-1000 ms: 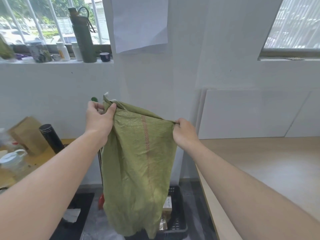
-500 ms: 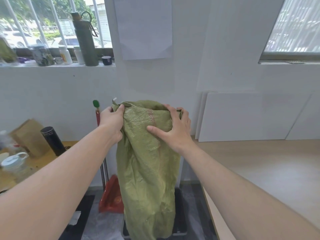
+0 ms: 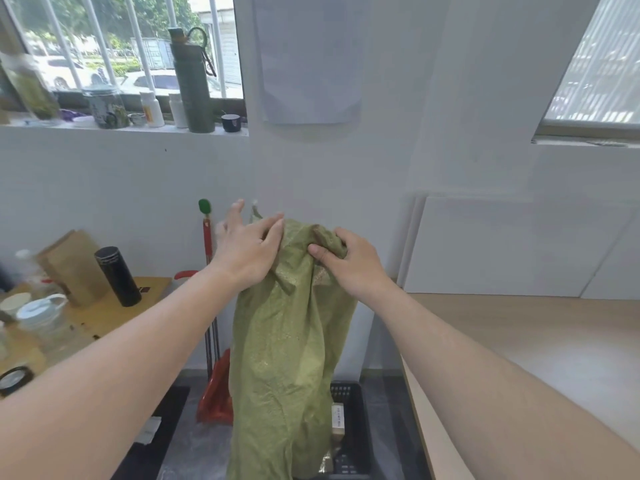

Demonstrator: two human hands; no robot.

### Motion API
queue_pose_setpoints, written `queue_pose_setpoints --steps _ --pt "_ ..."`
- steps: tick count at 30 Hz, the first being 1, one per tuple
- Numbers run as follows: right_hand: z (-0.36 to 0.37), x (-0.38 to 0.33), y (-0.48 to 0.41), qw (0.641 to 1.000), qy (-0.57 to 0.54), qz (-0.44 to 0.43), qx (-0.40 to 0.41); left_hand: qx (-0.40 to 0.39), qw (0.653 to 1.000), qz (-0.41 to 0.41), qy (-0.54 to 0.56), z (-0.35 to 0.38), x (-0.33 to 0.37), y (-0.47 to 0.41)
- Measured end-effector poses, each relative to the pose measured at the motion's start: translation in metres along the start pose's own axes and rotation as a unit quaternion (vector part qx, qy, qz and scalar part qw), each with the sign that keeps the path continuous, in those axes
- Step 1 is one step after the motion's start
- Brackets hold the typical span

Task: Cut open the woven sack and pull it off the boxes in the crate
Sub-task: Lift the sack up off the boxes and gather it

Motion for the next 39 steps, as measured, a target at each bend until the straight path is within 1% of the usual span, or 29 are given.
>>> queue_pose_setpoints --steps 2,3,5,6,10,11,12,13,14,16,17,18,20,23,26,31,34,35,36,38,39 --pt "0.003 0.000 -0.001 1.000 -0.010 0.005 -0.014 0.026 0.995 0.055 -0.082 -0.007 0.007 0.005" --pt "0.005 0.001 -0.001 1.000 -0.012 0.007 -0.020 0.053 0.986 0.100 -0.120 -0.012 0.014 0.008" --pt "0.009 0.003 -0.001 0.999 -0.013 0.010 -0.033 0.110 0.951 0.199 -0.209 -0.019 0.031 0.018" --pt "0.011 0.004 -0.001 0.999 -0.012 0.011 -0.038 0.132 0.931 0.234 -0.248 -0.020 0.037 0.023" --pt "0.016 0.008 0.002 0.999 -0.005 0.017 -0.043 0.244 0.851 0.319 -0.338 -0.024 0.057 0.040" --pt "0.016 0.009 0.002 0.999 -0.008 0.018 -0.041 0.245 0.840 0.348 -0.337 -0.022 0.060 0.043" --pt "0.015 0.008 0.001 0.999 -0.012 0.019 -0.038 0.221 0.839 0.384 -0.315 -0.016 0.062 0.043" --pt "0.015 0.008 0.000 0.999 -0.017 0.020 -0.036 0.174 0.849 0.412 -0.281 -0.008 0.061 0.040" --pt "0.016 0.008 -0.001 0.999 -0.022 0.019 -0.037 0.113 0.868 0.414 -0.250 0.001 0.057 0.037" --pt "0.017 0.006 -0.004 0.998 -0.037 0.015 -0.042 -0.003 0.912 0.345 -0.223 0.017 0.043 0.027" --pt "0.016 0.004 -0.004 0.998 -0.047 0.012 -0.044 -0.043 0.925 0.307 -0.220 0.023 0.034 0.022" --pt "0.015 0.004 -0.005 0.997 -0.055 0.009 -0.046 -0.079 0.931 0.281 -0.218 0.030 0.027 0.018" --pt "0.013 0.002 -0.003 0.996 -0.069 0.006 -0.061 -0.131 0.932 0.258 -0.220 0.040 0.018 0.013" --pt "0.015 0.000 0.000 0.990 -0.101 -0.009 -0.100 -0.164 0.931 0.244 -0.214 0.048 0.012 0.007" --pt "0.015 -0.001 0.002 0.987 -0.117 -0.010 -0.111 -0.183 0.935 0.231 -0.199 0.059 0.010 0.008" --pt "0.004 0.007 0.000 0.995 -0.079 0.021 -0.052 -0.189 0.955 0.198 -0.114 0.062 0.018 0.006" --pt "0.000 0.006 0.000 0.999 -0.040 0.010 -0.031 -0.216 0.962 0.156 -0.062 0.062 0.022 0.005" --pt "-0.002 0.005 0.001 1.000 -0.005 0.002 -0.026 -0.223 0.963 0.142 -0.055 0.063 0.023 0.005" --pt "-0.004 0.004 0.002 0.998 0.054 -0.011 -0.012 -0.227 0.964 0.130 -0.049 0.063 0.022 0.004" --pt "-0.011 -0.003 0.008 0.979 0.191 -0.060 0.024 -0.225 0.967 0.117 -0.028 0.064 0.021 0.002" --pt "-0.012 -0.010 0.013 0.966 0.237 -0.099 0.036 -0.222 0.968 0.112 -0.017 0.064 0.021 0.001"
Point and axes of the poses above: each hand's wrist, its own y-axis away from the middle knuckle, its own z-axis out of the palm, x = y × z, the point moved 9 cm from there along -y, towards the middle knuckle, and after that the axes turned 1 degree about x, right-handed, at the moved point
